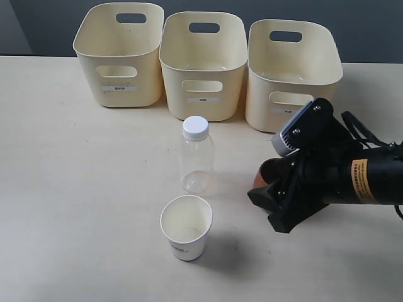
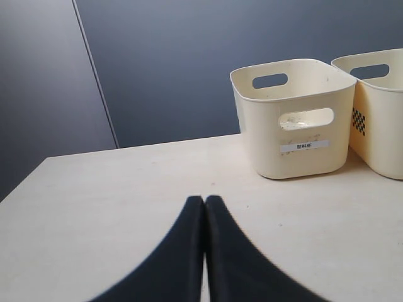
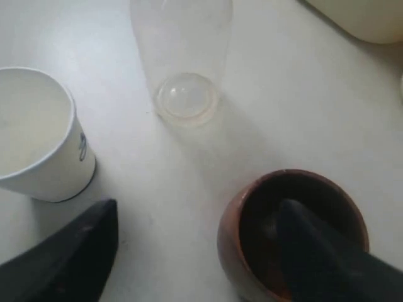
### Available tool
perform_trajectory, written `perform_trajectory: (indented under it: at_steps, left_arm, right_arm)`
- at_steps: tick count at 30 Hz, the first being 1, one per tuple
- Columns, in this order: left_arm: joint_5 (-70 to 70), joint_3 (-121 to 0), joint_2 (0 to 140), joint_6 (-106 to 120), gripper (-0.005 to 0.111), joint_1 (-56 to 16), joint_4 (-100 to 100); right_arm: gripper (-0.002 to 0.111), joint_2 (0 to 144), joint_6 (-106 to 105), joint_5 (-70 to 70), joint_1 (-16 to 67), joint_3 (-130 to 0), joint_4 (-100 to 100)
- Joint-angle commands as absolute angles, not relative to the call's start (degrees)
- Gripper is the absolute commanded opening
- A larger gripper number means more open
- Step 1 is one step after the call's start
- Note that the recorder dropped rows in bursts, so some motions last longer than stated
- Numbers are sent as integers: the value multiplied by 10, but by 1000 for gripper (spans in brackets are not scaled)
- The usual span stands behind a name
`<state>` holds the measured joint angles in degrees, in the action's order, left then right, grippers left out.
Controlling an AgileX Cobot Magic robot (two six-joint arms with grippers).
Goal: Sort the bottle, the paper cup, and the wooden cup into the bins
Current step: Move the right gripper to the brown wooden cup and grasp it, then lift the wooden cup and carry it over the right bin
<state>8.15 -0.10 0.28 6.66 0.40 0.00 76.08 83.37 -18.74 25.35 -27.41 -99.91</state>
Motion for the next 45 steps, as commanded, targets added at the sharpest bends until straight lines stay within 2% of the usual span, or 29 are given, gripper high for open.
perform_trajectory:
  at_steps: [1,18,21,24,26,28,29,38,45]
  left_arm:
    - [77,0,0,66,0,4,0]
    - [77,0,0,66,0,4,0]
    - [77,0,0,66,0,4,0]
    - [77,0,0,66,0,4,0]
    - [77,0,0,66,0,4,0]
    - [77,0,0,66,0,4,0]
    - [77,0,0,66,0,4,0]
    - [77,0,0,66,0,4,0]
    - [77,0,0,66,0,4,0]
  right_arm:
    - [68,788,831,-159,253,-277,-999]
    - [67,837,816,-125,253,-278,-999]
    - [64,849,816,-124,253,-278,-999]
    - [50,864,814,-124,253,-278,-999]
    - [33,874,800,-122,253,-278,-999]
    - [6,883,794,-113,253,-278,-999]
    - [0,886,791,-108,253,-278,-999]
    - [-1,860,776,-116,253,-310,-994]
    - [-1,746,776,-97,253,-415,-852]
